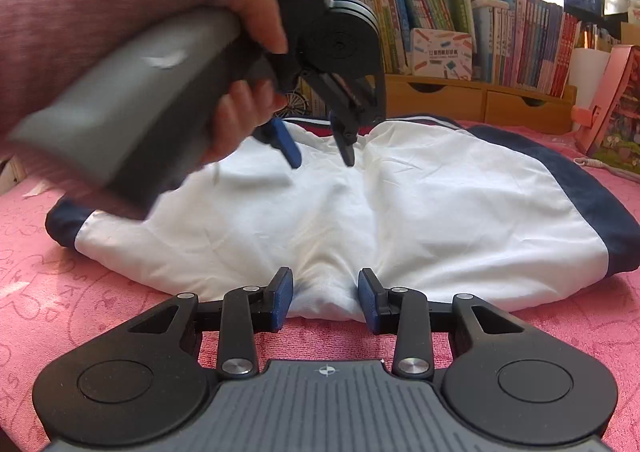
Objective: Fold clothes
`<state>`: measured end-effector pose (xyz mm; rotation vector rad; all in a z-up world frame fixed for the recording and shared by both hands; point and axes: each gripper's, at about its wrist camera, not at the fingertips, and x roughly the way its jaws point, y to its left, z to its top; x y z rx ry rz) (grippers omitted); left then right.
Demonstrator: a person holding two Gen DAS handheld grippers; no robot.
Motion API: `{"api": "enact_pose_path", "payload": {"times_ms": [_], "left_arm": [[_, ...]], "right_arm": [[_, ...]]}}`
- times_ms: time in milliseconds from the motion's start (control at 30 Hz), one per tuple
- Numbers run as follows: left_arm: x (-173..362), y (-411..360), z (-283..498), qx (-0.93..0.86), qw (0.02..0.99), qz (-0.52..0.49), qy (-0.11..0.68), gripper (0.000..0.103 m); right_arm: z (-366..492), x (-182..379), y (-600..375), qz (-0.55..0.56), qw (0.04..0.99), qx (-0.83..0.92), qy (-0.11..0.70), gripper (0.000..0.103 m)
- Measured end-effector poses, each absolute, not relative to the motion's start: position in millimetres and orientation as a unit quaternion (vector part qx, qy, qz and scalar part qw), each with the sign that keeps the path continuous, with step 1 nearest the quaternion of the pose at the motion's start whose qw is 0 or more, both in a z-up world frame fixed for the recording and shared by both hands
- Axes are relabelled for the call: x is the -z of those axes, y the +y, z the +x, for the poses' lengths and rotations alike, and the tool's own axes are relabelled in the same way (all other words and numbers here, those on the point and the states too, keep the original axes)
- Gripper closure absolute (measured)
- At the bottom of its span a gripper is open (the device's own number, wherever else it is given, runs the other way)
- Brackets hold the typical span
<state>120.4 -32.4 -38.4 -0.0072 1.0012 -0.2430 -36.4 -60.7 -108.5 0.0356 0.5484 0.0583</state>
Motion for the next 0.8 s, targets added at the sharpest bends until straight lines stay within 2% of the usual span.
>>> {"api": "enact_pose_path", "payload": {"times_ms": [167,333,500,667,800], "left_arm": [[54,-43,125,0.120,0.873,0.027,0.472,0.066],[68,-70,185,0.088,0.893,0.063,0.436,0.065],[68,-78,240,0.064,0.886,0.051,0.456,0.063],[62,-75,236,0.065,0.883,0.055,0.461,0.064],[29,-62,188,0.088,0.907,0.040,0.410,0.065]], "right_arm": [[-37,109,-59,0.017,0.962,-0.029,0.270,0.066],[-37,110,-56,0.014,0.963,-0.028,0.268,0.066],[-35,110,-55,0.012,0.963,-0.028,0.268,0.066],[-36,111,-53,0.009,0.963,-0.029,0.268,0.066],[-44,109,-68,0.045,0.963,-0.055,0.258,0.064]]}}
